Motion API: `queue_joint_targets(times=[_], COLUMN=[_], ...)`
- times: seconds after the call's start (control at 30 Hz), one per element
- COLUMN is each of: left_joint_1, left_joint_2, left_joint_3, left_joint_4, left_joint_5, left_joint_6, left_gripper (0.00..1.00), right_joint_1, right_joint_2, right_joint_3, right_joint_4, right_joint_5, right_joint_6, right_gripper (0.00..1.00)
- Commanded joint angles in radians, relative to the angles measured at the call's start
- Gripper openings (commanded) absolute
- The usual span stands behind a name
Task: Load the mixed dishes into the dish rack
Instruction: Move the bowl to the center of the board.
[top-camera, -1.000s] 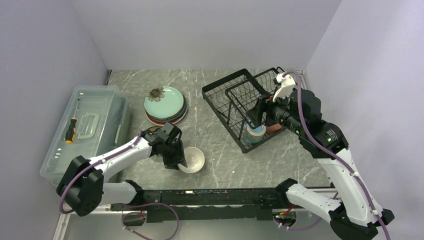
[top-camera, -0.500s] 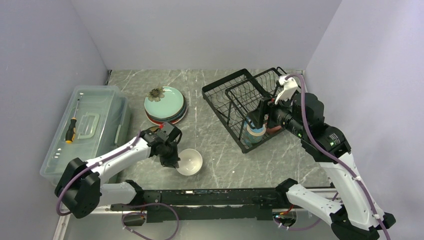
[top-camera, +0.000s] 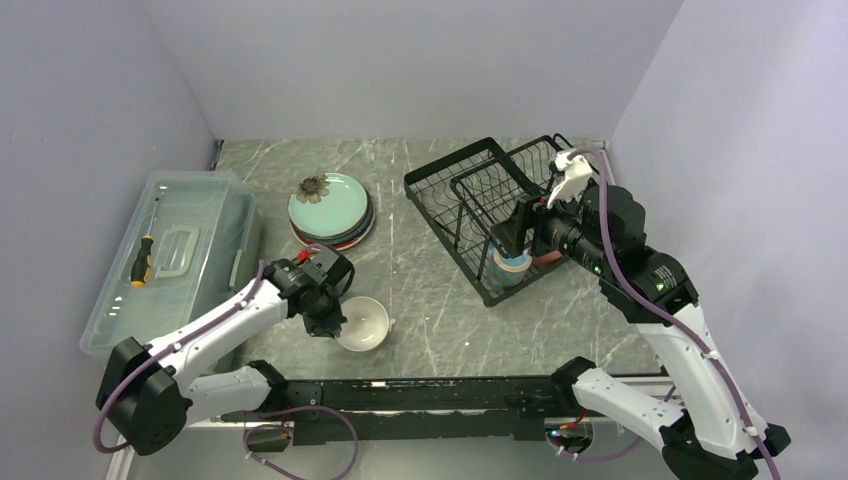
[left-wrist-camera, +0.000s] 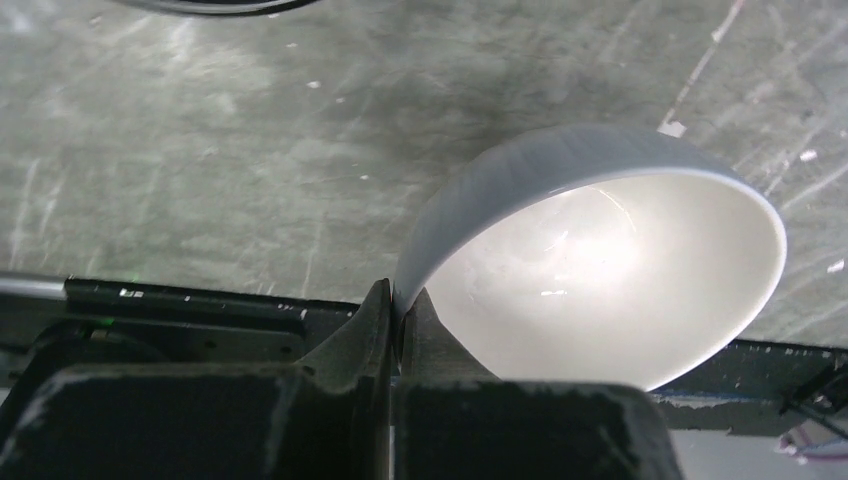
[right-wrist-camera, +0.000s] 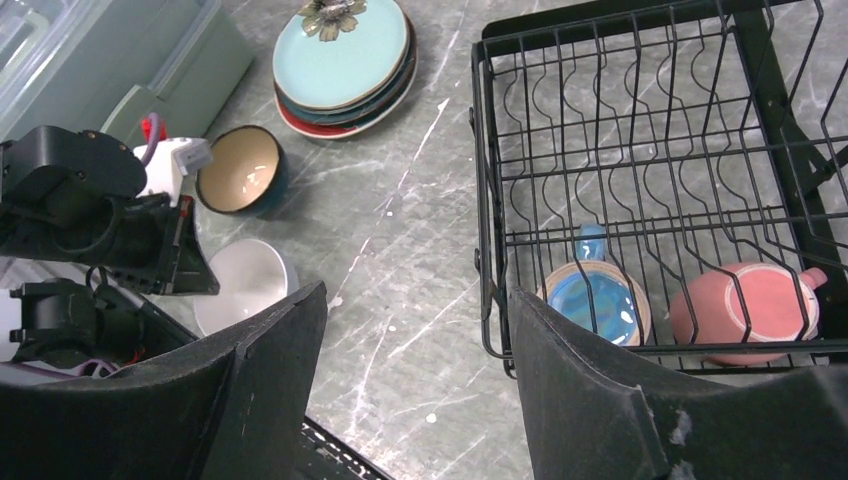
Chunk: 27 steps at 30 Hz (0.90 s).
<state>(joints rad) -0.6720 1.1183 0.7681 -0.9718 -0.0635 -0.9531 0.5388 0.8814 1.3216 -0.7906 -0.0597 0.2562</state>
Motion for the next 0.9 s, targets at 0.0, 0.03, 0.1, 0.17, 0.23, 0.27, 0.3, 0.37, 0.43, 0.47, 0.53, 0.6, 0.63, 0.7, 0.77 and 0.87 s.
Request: queue_joint_targets(times=[0.0, 0.03, 0.1, 0.17, 0.23, 0.27, 0.3, 0.37, 0.43, 0.47, 0.53, 0.6, 0.63, 0.7, 0.77, 0.87], left_joint_1=[-0.001, 0.000, 0.003, 0.013, 0.028, 0.042, 0.055, 0.090, 0.122, 0.131, 0.146, 0.159, 0.165, 0.176, 0.182, 0.187], left_joint_2=[-0.052, -0.059, -0.074, -0.094, -0.114, -0.123, -0.132, -0.149, -0.166, -0.175, -0.193, -0.205, -0.209, -0.207, -0.198, -0.185], left_joint_3=[0.065, 0.065, 0.066, 0.064, 0.055, 0.048, 0.040, 0.024, 0.011, 0.005, -0.006, -0.022, -0.032, -0.047, -0.059, -0.085], left_joint_4=[-0.147, -0.169, -0.211, -0.237, -0.246, -0.248, -0.246, -0.243, -0.248, -0.254, -0.257, -0.253, -0.245, -0.232, -0.220, -0.196], left_joint_5=[-0.105, -0.120, -0.151, -0.174, -0.186, -0.185, -0.180, -0.170, -0.170, -0.175, -0.181, -0.174, -0.166, -0.147, -0.129, -0.103], left_joint_6=[-0.145, -0.170, -0.226, -0.260, -0.285, -0.294, -0.301, -0.309, -0.323, -0.336, -0.356, -0.371, -0.372, -0.371, -0.369, -0.372], left_gripper=[0.00, 0.00, 0.00, 0.00, 0.00, 0.00, 0.00, 0.00, 0.00, 0.00, 0.00, 0.00, 0.00, 0.00, 0.00, 0.00], right_joint_1=[0.003, 0.004, 0.003, 0.004, 0.004, 0.004, 0.003, 0.004, 0.004, 0.004, 0.004, 0.004, 0.003, 0.004, 0.003, 0.004], right_joint_2=[-0.009, -0.010, -0.011, -0.009, -0.008, -0.008, -0.009, -0.010, -0.012, -0.012, -0.012, -0.007, -0.005, -0.005, -0.005, -0.005], right_joint_3=[-0.011, -0.014, -0.019, -0.022, -0.026, -0.029, -0.032, -0.040, -0.045, -0.049, -0.054, -0.058, -0.058, -0.060, -0.062, -0.067], right_joint_4=[0.076, 0.085, 0.100, 0.110, 0.119, 0.123, 0.129, 0.140, 0.152, 0.157, 0.165, 0.168, 0.168, 0.172, 0.174, 0.178], right_joint_5=[-0.033, -0.038, -0.051, -0.062, -0.073, -0.078, -0.079, -0.088, -0.098, -0.103, -0.109, -0.114, -0.116, -0.119, -0.118, -0.122], right_joint_6=[0.019, 0.021, 0.024, 0.025, 0.025, 0.026, 0.026, 0.028, 0.029, 0.030, 0.029, 0.028, 0.026, 0.024, 0.023, 0.023], right_gripper=[0.69, 0.69, 0.69, 0.69, 0.69, 0.69, 0.69, 0.69, 0.69, 0.69, 0.69, 0.69, 0.69, 0.69, 0.69, 0.69])
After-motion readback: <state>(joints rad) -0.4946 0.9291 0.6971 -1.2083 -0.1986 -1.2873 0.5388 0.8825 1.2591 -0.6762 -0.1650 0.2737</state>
